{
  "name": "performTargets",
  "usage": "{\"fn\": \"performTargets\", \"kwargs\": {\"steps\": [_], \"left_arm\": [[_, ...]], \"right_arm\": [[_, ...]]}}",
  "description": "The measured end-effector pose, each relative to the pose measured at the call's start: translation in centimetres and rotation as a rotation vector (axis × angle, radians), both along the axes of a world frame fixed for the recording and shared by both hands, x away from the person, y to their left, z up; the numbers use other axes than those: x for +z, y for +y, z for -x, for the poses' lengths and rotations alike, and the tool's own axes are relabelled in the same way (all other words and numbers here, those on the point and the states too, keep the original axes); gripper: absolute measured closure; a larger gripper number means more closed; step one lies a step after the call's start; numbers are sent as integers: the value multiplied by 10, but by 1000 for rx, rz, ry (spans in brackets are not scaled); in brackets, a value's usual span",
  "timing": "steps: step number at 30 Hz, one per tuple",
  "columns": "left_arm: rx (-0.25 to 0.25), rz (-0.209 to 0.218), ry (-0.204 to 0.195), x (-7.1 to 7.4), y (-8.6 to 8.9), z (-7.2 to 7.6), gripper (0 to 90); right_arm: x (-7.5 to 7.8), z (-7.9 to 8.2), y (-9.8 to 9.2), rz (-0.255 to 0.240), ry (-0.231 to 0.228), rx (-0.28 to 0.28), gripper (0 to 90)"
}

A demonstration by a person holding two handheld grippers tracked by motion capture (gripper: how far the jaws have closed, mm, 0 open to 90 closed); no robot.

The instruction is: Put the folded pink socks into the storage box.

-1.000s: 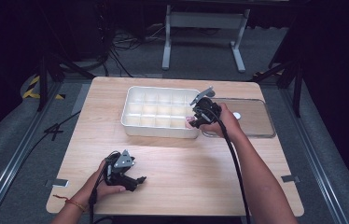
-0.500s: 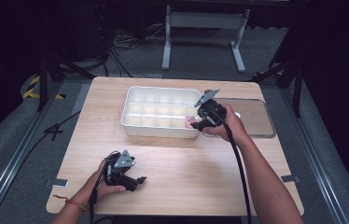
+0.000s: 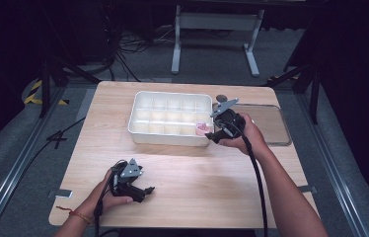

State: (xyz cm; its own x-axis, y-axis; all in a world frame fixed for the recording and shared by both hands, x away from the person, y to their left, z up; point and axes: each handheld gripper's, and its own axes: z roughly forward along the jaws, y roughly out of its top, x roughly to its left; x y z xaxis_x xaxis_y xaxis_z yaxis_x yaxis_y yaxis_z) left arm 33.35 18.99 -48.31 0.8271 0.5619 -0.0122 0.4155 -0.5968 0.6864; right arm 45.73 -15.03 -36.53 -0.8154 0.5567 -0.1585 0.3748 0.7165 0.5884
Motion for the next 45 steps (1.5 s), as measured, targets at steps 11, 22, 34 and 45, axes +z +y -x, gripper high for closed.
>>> {"fn": "performTargets", "kwargs": {"steps": [11, 22, 34, 45], "left_arm": [[4, 1, 1, 0, 0, 0, 127], [4, 1, 1, 0, -1, 0, 127], [5, 2, 0, 0, -1, 0, 127], [5, 2, 0, 0, -1, 0, 127]], "right_arm": [[-2, 16, -12, 7, -9, 30, 398], [-8, 27, -23, 16, -18, 32, 398], [-18, 42, -37, 43, -24, 32, 396], [-28, 54, -51, 57, -26, 30, 390]]}}
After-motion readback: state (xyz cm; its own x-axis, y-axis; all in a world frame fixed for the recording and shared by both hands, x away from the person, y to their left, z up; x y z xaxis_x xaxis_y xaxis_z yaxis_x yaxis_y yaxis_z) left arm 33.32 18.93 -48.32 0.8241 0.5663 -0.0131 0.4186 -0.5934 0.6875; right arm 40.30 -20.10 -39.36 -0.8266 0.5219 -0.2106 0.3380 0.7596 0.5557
